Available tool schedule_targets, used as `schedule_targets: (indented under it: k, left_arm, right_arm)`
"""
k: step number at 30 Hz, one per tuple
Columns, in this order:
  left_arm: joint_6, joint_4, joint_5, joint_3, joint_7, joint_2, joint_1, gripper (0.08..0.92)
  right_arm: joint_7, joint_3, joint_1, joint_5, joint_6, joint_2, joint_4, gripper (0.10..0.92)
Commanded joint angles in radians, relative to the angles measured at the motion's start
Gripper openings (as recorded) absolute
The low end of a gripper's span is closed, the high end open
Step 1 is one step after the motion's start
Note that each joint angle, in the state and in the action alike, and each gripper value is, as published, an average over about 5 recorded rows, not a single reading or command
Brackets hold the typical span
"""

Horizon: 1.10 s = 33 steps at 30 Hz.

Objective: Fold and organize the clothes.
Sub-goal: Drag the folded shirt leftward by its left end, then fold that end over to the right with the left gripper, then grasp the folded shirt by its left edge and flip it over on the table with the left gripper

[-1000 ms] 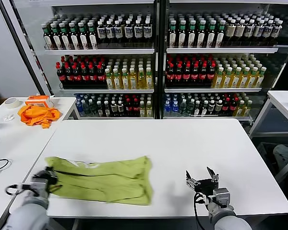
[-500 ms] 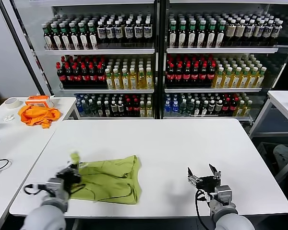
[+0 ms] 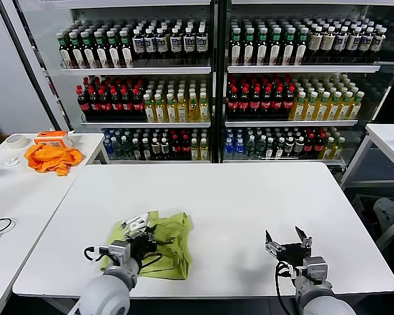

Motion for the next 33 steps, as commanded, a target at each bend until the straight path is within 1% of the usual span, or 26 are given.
schedule_targets:
  k: [1,4,7,10,12,14,17,20,23,27,29,33]
  left_arm:
    - [-0.007,0.067,-0.075,0.104,-0.001,-0.062,-0.086,0.104]
    - [-0.027,0.065,-0.11,0.104,-0.001,-0.082,-0.092,0.15]
    - [-0.05,0.033,-0.145,0.083,-0.003,-0.095,-0.093,0.226]
    - [-0.075,-0.023,-0.178,0.027,-0.006,-0.077,-0.085,0.304]
    - [-0.086,-0.049,-0.182,-0.029,-0.005,-0.036,-0.073,0.365]
    - [-0.089,-0.048,-0.177,-0.104,-0.004,0.022,-0.051,0.426]
    - [-0.076,0.011,-0.149,-0.225,-0.001,0.112,0.002,0.512]
    - [-0.05,0.081,-0.135,-0.311,0.0,0.158,0.064,0.599]
    - [-0.04,0.113,-0.119,-0.331,0.003,0.156,0.119,0.686]
    - [-0.04,0.115,-0.06,-0.28,0.02,0.12,0.155,0.786]
    - [-0.041,0.114,-0.035,-0.248,0.03,0.102,0.158,0.812]
    - [-0.053,0.133,0.01,-0.211,0.043,0.074,0.143,0.822]
  right_arm:
    - [0.001,0.018,-0.011,-0.001,0.0,0.003,0.003,0.823]
    - [0.001,0.016,-0.009,-0.001,0.0,0.003,0.004,0.823]
    - [0.0,0.011,-0.004,-0.002,-0.001,0.004,0.002,0.823]
    - [0.0,0.005,0.002,-0.003,-0.001,0.005,-0.002,0.823]
    - [-0.001,0.003,0.006,-0.004,0.0,0.004,-0.004,0.823]
    - [-0.003,0.002,0.008,-0.004,0.001,0.004,-0.006,0.823]
    - [-0.007,0.002,0.009,-0.003,0.003,0.002,-0.01,0.823]
    - [-0.012,-0.002,0.012,-0.003,0.006,0.0,-0.016,0.823]
    - [-0.013,-0.012,0.021,-0.003,0.008,0.001,-0.024,0.823]
    - [-0.013,-0.024,0.028,-0.004,0.008,0.0,-0.029,0.823]
    - [-0.013,-0.024,0.028,-0.004,0.008,-0.001,-0.029,0.823]
    - [-0.014,-0.014,0.019,-0.003,0.012,-0.008,-0.029,0.823]
